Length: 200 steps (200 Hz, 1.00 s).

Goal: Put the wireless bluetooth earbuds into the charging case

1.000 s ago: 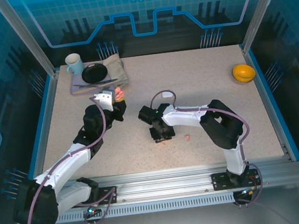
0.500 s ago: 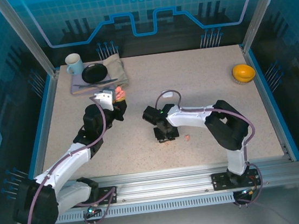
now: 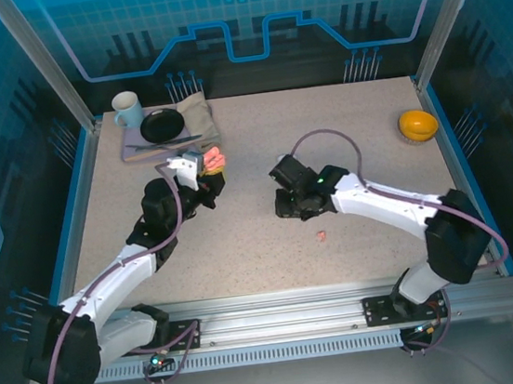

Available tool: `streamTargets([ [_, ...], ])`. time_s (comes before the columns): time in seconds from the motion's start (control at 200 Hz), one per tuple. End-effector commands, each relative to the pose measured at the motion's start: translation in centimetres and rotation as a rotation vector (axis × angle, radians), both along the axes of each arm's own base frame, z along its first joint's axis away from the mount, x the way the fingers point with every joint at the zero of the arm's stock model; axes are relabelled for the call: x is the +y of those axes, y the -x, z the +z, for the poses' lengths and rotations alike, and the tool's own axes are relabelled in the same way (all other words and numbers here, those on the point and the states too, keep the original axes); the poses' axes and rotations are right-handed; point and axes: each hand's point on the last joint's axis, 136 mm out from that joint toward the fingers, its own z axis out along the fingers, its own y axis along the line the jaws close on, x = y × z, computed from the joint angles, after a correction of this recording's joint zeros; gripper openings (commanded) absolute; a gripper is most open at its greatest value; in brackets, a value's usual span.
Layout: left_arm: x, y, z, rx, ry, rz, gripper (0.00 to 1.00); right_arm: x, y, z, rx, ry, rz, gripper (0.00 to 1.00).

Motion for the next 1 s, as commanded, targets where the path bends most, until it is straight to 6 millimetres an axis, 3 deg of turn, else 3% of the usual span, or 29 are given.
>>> streamTargets([
  [0.0, -1.5, 0.8, 0.4, -0.036, 0.012, -0.116, 0.0, -0.3, -2.4, 5.1, -0.149, -0.111, -0.06, 0.24],
  [0.255, -3.3, 1.9, 1.3, -0.029, 0.044, -0.232, 0.0, -0.2, -5.1, 15.7, -0.427, -0.311, -0.076, 0.25],
  [0.45, -5.3, 2.3, 1.9, -0.045, 0.02, -0.28, 0.0, 1.6, -6.3, 21.3, -0.591, -0.462, -0.032, 0.25],
  [0.68, -6.3, 1.3, 4.3, -0.153, -0.001, -0.171, 0.0, 3.7, -6.0, 24.7, -0.797, -0.604, 0.018, 0.25],
  [0.995, -7.9, 0.4, 6.1, -0.198, 0.005, -0.183, 0.0, 5.6, -4.6, 25.1, -0.858, -0.667, 0.038, 0.25],
])
